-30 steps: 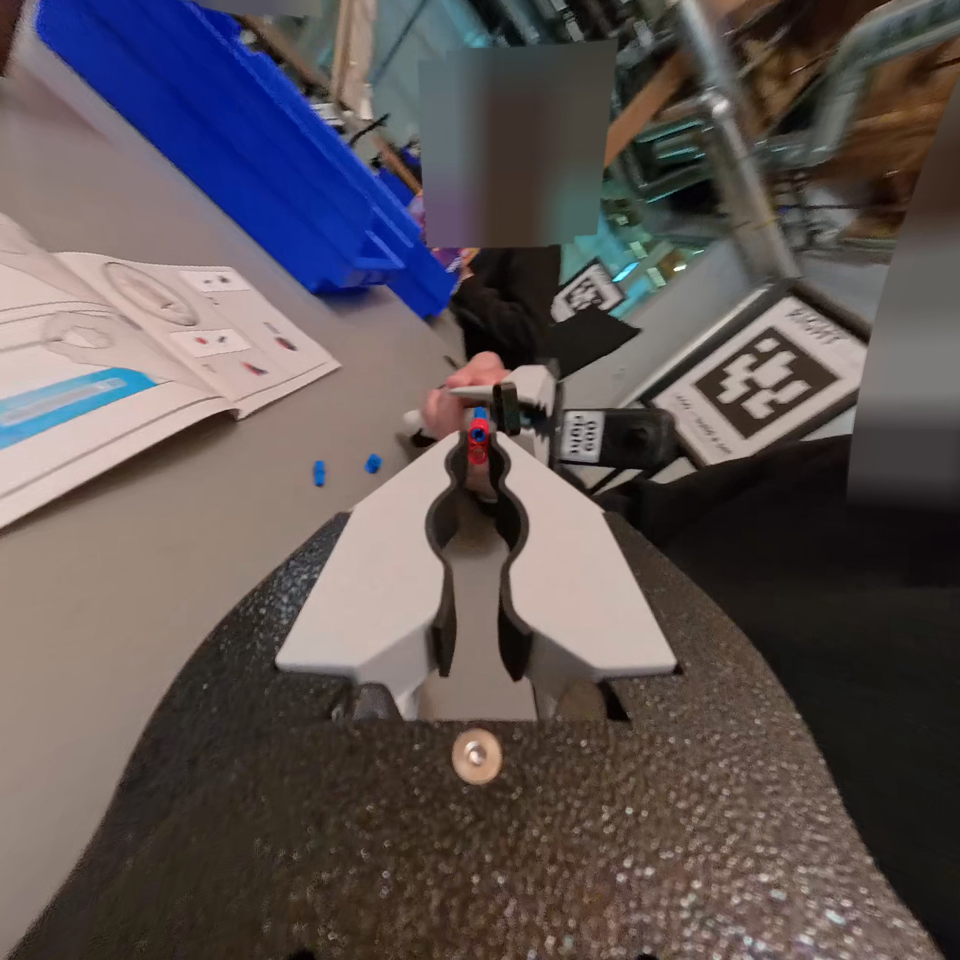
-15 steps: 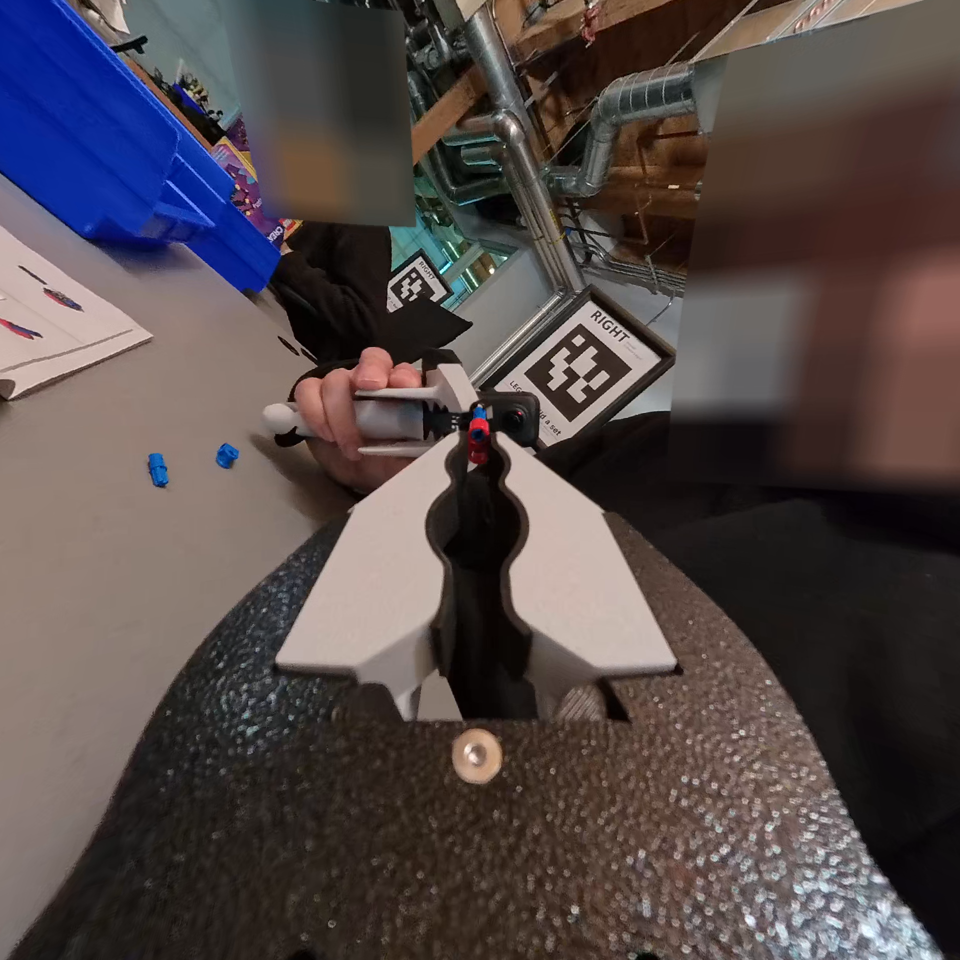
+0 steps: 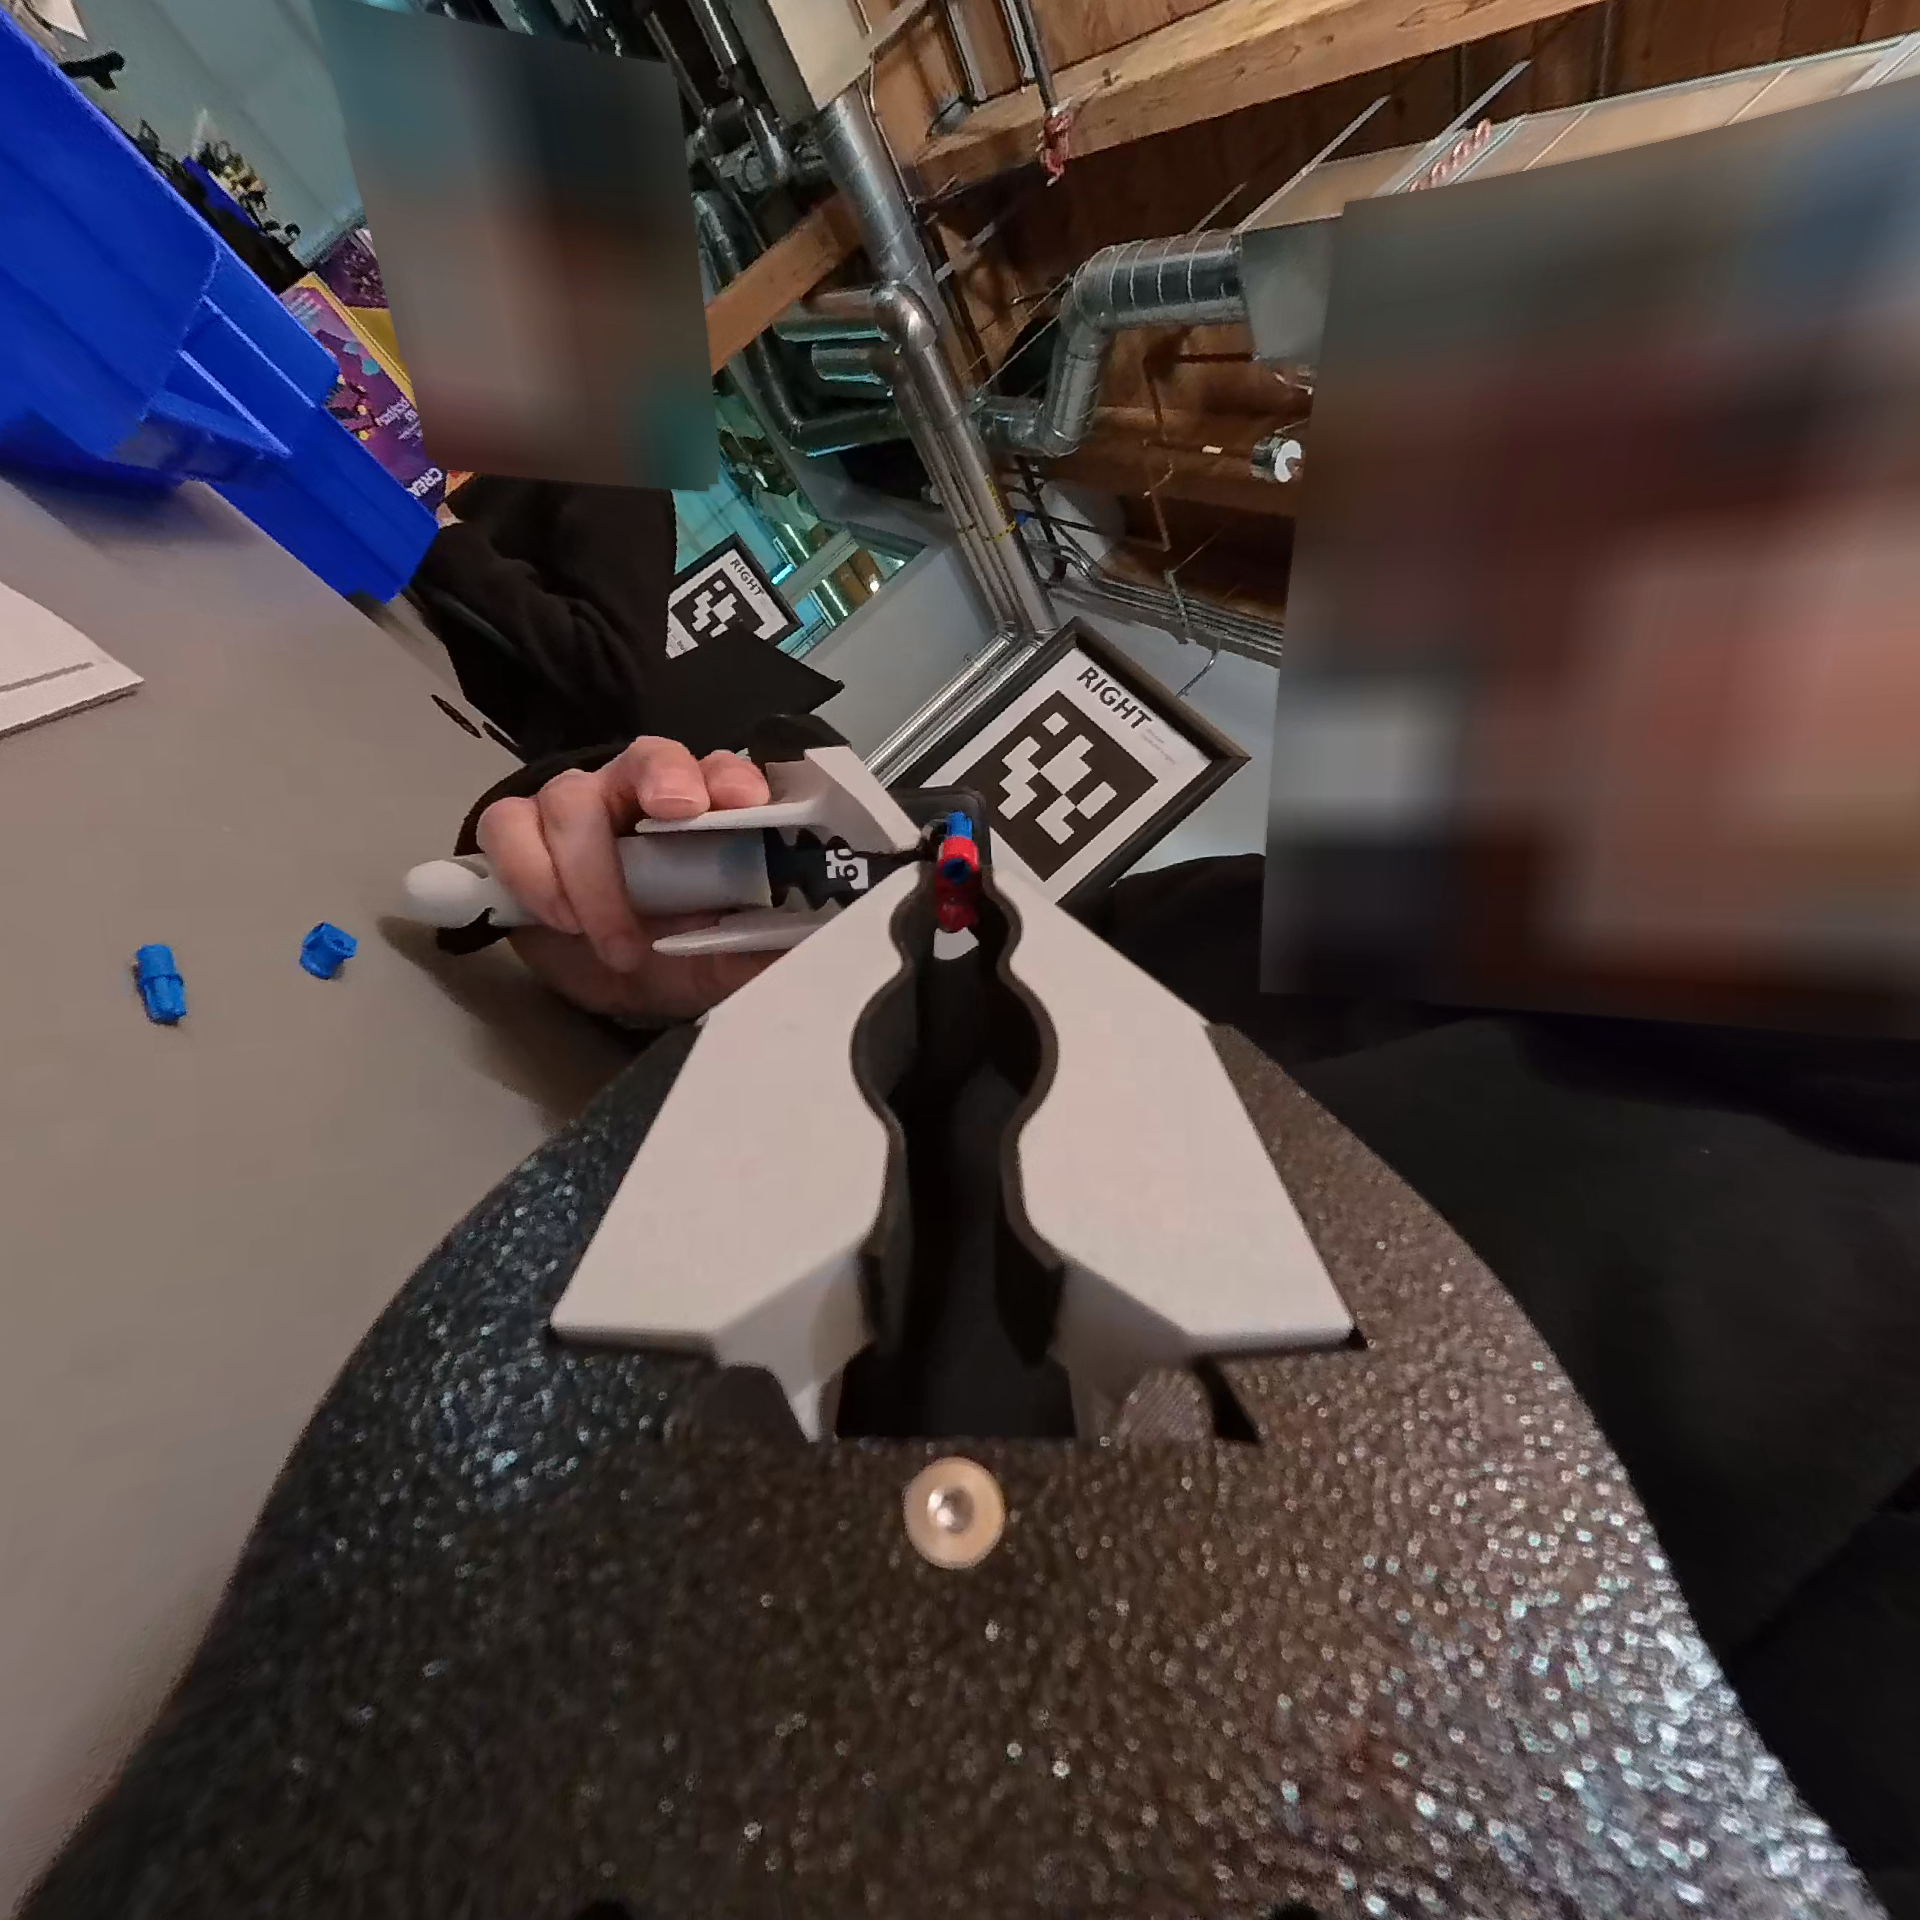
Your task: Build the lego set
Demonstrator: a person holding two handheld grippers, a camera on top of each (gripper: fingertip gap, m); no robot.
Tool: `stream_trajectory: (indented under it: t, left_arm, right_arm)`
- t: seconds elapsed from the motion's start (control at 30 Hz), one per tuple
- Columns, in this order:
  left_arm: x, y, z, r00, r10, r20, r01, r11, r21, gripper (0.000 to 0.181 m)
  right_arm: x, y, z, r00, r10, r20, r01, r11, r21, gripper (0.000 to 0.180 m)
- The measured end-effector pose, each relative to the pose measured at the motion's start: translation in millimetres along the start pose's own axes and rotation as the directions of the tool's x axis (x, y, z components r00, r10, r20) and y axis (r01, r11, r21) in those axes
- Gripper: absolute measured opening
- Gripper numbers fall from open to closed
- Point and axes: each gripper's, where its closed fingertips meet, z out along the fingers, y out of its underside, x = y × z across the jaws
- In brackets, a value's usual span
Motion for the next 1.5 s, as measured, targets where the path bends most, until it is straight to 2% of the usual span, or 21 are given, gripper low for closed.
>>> stream_trajectory:
  t: [0.63,0.87,1.2,1.5]
  left_arm:
    - [-0.6,-0.6,0.2,1.000,-0.012,-0.006,0.012,1.000,0.010,0.005]
    - [-6.2,1.3,0.8,0.999,-0.014,0.035,0.014,1.000,-0.005,0.005]
    - [-13.1,6.5,-9.6,0.989,0.011,0.149,-0.001,0.997,-0.072,0.005]
    - [-14.9,8.5,-13.8,0.982,0.029,0.187,-0.010,0.995,-0.098,0.005]
  right_arm:
    - [5.6,1.5,-0.1,0.997,-0.056,-0.050,0.055,0.998,-0.021,0.006]
    - [8.6,0.6,-1.7,0.997,-0.048,-0.062,0.047,0.999,-0.014,0.006]
    - [1.3,11.8,0.9,0.998,-0.054,-0.009,0.053,0.996,-0.070,0.006]
    - [-2.4,15.5,2.5,1.000,-0.025,0.016,0.026,0.997,-0.079,0.006]
